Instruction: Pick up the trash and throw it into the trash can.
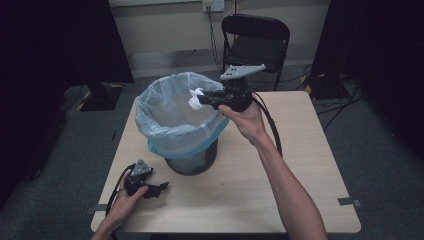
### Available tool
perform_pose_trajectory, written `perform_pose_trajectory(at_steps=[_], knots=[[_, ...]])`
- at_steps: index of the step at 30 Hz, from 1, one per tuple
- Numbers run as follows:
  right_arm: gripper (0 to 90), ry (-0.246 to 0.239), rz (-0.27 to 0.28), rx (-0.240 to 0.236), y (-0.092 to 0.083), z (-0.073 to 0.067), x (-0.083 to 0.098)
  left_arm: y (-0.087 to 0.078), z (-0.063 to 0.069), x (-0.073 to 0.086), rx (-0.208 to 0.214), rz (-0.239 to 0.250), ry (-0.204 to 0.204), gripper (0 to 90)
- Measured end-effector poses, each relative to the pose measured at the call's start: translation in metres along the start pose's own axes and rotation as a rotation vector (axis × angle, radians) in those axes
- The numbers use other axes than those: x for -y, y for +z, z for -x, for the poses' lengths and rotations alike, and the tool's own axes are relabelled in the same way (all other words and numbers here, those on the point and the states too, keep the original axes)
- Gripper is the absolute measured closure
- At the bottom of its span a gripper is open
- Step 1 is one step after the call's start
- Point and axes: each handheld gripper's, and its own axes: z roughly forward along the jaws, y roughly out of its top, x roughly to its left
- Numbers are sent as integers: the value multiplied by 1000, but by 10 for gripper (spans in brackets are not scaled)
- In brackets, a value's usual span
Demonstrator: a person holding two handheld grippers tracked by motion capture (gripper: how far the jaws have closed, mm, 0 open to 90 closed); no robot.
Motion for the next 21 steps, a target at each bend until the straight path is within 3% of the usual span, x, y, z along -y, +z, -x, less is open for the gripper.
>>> perform_pose_trajectory(at_steps=[6, 16, 21], knots=[[674, 4, -16, 22, 6, 3, 0, 0, 0, 0, 0, 0, 0, 126], [377, 10, -10, 69, 3, 6, 0, 0, 0, 0, 0, 0, 0, 126], [322, 13, -6, 89, -1, 7, 1, 0, 0, 0, 0, -1, 2, 126]])
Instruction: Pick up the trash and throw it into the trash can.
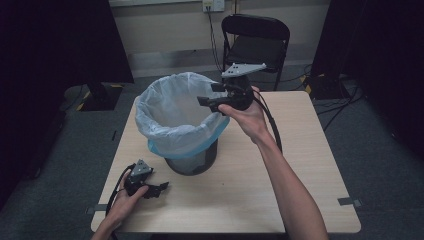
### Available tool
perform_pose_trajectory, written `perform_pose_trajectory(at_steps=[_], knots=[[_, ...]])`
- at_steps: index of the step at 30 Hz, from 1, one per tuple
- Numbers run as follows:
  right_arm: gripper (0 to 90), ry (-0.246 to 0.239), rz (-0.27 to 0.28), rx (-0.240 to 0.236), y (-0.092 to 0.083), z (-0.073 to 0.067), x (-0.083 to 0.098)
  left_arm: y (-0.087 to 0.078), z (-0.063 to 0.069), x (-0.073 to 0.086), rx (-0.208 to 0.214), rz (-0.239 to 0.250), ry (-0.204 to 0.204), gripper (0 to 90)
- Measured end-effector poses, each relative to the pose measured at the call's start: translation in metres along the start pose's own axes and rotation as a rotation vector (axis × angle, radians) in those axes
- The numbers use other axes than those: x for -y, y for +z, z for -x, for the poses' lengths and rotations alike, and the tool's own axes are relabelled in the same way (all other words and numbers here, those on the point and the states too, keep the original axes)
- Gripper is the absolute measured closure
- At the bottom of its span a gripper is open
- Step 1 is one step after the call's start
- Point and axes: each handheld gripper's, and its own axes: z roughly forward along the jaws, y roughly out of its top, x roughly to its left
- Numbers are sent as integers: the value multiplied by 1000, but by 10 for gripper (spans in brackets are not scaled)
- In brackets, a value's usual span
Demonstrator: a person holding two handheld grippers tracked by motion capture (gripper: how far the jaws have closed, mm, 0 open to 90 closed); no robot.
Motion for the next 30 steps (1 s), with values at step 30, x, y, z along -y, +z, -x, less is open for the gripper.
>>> perform_pose_trajectory(at_steps=[30], knots=[[195, 39, 6, 202, -72, 19, 52, 0, 0, 0, -1, 0, -1, 126]])
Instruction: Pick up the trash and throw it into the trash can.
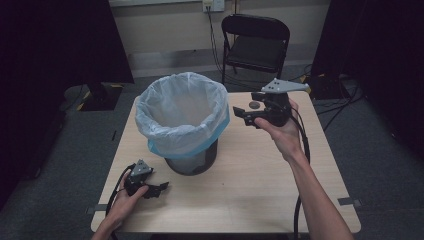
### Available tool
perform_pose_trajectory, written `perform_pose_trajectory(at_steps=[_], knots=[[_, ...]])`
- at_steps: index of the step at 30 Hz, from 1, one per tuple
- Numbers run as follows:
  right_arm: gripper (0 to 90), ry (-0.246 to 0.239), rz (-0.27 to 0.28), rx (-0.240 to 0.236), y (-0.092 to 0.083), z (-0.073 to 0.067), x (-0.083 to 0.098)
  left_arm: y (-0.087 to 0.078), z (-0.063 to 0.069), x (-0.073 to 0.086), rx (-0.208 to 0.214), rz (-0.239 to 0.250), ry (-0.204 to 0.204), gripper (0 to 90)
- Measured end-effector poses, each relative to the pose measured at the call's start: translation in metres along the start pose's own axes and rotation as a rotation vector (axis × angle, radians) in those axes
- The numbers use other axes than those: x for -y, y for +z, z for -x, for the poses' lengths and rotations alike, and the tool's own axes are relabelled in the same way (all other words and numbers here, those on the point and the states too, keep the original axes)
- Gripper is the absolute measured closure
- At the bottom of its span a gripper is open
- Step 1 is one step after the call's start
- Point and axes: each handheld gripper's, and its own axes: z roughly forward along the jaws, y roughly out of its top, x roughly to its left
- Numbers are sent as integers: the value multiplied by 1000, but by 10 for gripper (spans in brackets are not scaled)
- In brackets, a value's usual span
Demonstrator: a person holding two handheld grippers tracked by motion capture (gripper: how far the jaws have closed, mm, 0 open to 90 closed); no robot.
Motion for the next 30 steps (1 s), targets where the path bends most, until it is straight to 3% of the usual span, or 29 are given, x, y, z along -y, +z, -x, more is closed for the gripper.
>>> perform_pose_trajectory(at_steps=[6, 20, 30], knots=[[195, 11, -38, 35, -9, 0, 27, 0, 0, 0, 0, 0, 0, 126], [153, 47, -92, 78, -26, 2, 70, 0, 0, 0, 0, 1, -1, 126], [155, 74, -137, 137, -37, 1, 104, 0, 0, 0, -8, -4, 2, 126]])
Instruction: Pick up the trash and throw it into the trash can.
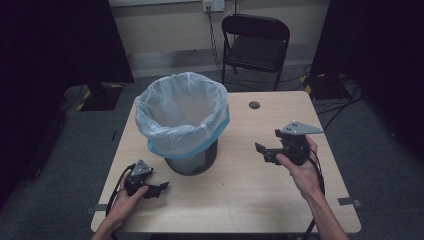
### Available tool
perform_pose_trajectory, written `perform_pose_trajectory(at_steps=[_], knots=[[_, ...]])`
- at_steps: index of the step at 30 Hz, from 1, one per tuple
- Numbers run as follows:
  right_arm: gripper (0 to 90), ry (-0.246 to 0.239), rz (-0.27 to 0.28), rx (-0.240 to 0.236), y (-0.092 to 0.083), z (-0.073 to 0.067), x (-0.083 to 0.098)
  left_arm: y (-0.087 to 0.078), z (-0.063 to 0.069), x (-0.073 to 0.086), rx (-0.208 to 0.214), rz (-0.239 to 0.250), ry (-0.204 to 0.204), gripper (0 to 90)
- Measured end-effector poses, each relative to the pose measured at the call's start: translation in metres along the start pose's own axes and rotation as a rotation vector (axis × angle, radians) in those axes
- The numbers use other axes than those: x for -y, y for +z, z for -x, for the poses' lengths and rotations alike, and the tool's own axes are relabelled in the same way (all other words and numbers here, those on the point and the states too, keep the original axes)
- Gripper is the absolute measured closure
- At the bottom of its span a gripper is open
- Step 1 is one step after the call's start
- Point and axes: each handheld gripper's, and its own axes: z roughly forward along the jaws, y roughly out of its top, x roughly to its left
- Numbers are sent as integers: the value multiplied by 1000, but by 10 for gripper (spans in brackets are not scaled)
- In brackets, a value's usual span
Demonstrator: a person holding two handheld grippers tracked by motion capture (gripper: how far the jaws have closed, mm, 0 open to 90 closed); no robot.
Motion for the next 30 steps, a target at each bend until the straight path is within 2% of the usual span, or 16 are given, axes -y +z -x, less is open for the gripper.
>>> perform_pose_trajectory(at_steps=[2, 9, 19, 27, 30], knots=[[154, 5, -6, 5, 0, 1, 4, 0, 0, 0, 0, 0, 0, 126], [152, 37, -45, 34, 2, 5, 36, 0, 1, 0, -1, 2, -3, 124], [153, 39, -113, 98, 1, 10, 78, 1, 1, 0, 6, 1, -11, 117], [152, 96, -188, 141, 8, 26, 115, 1, 1, 0, 6, 1, -11, 117], [153, 102, -224, 163, 12, 30, 126, 1, 1, 0, 6, -1, -8, 117]])
